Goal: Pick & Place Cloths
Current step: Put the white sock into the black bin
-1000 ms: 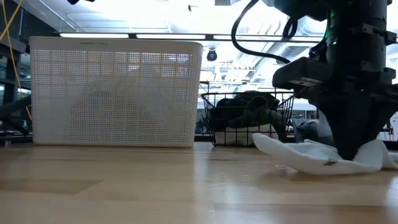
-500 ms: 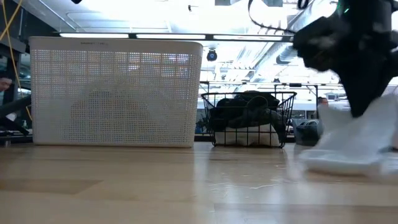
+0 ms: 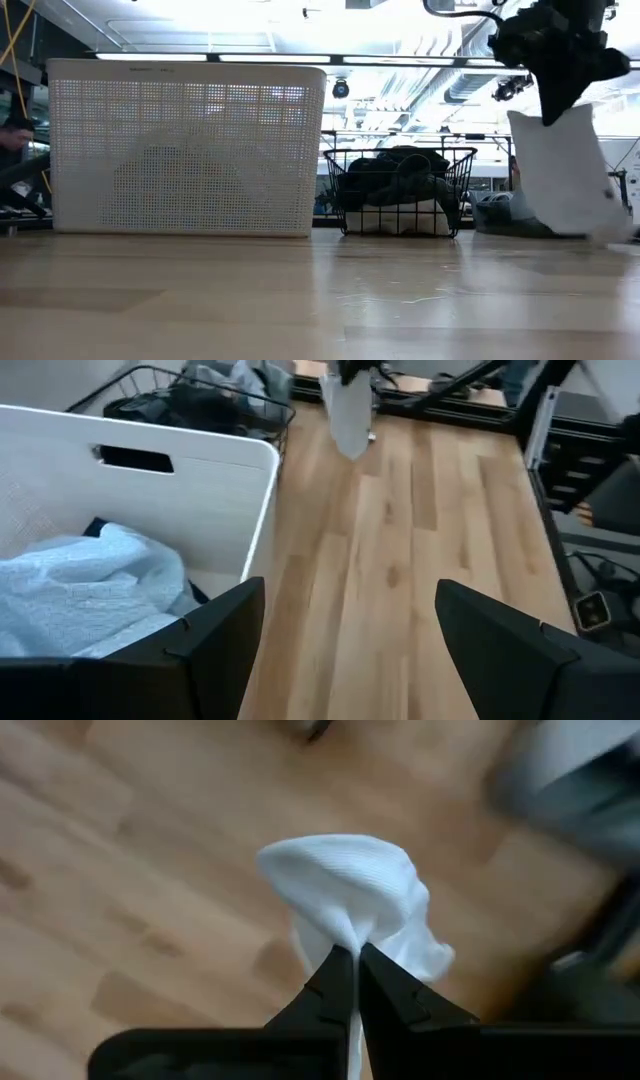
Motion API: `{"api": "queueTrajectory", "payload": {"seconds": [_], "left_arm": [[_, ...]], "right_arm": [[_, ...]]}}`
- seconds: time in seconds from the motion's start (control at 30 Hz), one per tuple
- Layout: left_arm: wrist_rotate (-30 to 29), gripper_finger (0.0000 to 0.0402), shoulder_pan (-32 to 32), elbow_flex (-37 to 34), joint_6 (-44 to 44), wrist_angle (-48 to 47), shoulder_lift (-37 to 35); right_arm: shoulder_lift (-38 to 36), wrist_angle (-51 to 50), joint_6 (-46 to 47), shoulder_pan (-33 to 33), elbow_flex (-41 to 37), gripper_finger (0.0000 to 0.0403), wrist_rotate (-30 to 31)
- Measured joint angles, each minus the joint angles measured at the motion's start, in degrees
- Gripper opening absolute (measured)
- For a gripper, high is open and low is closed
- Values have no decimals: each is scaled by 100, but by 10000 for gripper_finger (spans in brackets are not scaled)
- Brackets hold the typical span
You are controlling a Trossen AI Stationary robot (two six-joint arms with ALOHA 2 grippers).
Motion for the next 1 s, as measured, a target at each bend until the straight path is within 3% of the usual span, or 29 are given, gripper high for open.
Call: {"api": "queueTrajectory", "payload": {"seconds": [0.33,0.57,0.7,0.83,1.0], "left_arm": [[-177,289,0,0,-241,2,188],[-233,289,0,0,-834,1,291],[-235,289,0,2,-1101,-4,365],[-234,289,0,2,-1207,-5,445],[-232,289,0,2,-1211,-6,542]], "right_arm": [[-623,-681,-2755,-1328,440,4,1012],[-624,-1102,-4650,-1804,1293,4,2630],[-624,-1123,-6337,-2159,1375,4,3364],[-472,-1103,-7370,-2636,1370,4,3555],[-56,-892,-7920,-3191,1370,4,3392]]}}
